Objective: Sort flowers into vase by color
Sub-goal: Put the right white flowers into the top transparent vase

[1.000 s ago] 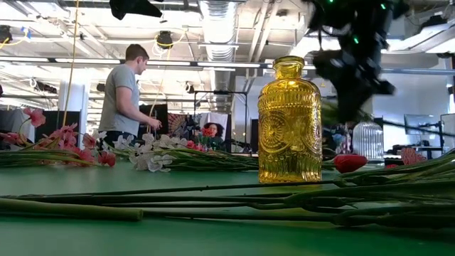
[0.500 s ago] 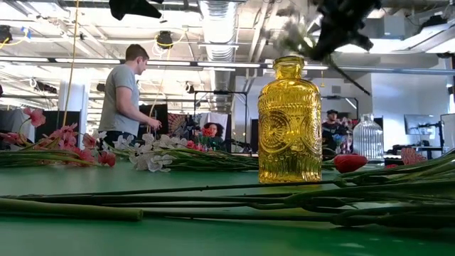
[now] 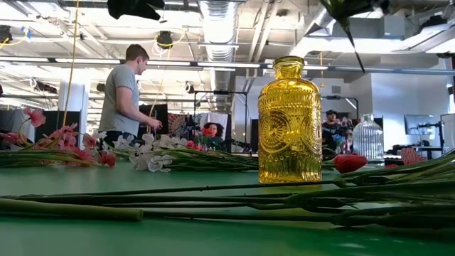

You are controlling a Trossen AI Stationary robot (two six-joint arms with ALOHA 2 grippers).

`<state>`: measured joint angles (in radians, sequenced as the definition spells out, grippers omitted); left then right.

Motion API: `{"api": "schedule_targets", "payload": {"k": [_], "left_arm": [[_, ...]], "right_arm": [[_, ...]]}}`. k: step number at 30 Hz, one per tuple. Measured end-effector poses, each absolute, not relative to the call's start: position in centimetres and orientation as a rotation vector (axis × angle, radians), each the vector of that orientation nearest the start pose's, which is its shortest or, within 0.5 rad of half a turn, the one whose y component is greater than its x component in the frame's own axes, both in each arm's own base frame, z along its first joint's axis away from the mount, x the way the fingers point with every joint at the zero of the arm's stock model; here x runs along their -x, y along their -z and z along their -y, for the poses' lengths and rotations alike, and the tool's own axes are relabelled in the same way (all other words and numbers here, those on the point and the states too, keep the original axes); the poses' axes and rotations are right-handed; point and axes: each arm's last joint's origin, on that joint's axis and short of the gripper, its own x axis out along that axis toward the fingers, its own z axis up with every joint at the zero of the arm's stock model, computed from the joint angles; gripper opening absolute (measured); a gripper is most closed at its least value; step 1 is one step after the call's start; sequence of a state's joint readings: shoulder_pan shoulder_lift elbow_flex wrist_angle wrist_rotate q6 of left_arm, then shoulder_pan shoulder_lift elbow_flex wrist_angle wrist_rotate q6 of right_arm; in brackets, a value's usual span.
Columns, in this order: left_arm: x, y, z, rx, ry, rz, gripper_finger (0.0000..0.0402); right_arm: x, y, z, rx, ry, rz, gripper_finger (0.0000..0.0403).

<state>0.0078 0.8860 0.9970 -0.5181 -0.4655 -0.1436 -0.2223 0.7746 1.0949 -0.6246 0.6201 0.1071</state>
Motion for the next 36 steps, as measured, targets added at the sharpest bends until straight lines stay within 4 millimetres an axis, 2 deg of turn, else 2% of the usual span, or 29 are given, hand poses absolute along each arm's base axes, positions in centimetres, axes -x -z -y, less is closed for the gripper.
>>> {"api": "schedule_targets", "payload": {"k": [4,11,15,24,36], "left_arm": [[-17.6,-35.9,-1.5,0.044,-0.514,-0.351,0.0232],[-17.6,-35.9,-1.5,0.049,-0.534,-0.347,0.0232],[-17.6,-35.9,-1.6,0.051,-0.54,-0.346,0.0232],[-17.6,-35.9,-1.6,0.098,-0.548,-0.333,0.0232],[-17.6,-35.9,-1.6,0.101,-0.548,-0.333,0.0232]], "right_arm": [[-11.7,-38.8,5.2,0.007,0.911,-0.183,0.004],[-10.5,-34.3,6.3,-0.054,0.974,-0.167,0.004],[-9.9,-33.1,6.7,-0.072,0.973,-0.118,0.004],[-9.5,-31.8,7.0,-0.078,0.999,-0.134,0.004],[-9.4,-31.4,7.0,-0.079,1.0,-0.183,0.004]]}}
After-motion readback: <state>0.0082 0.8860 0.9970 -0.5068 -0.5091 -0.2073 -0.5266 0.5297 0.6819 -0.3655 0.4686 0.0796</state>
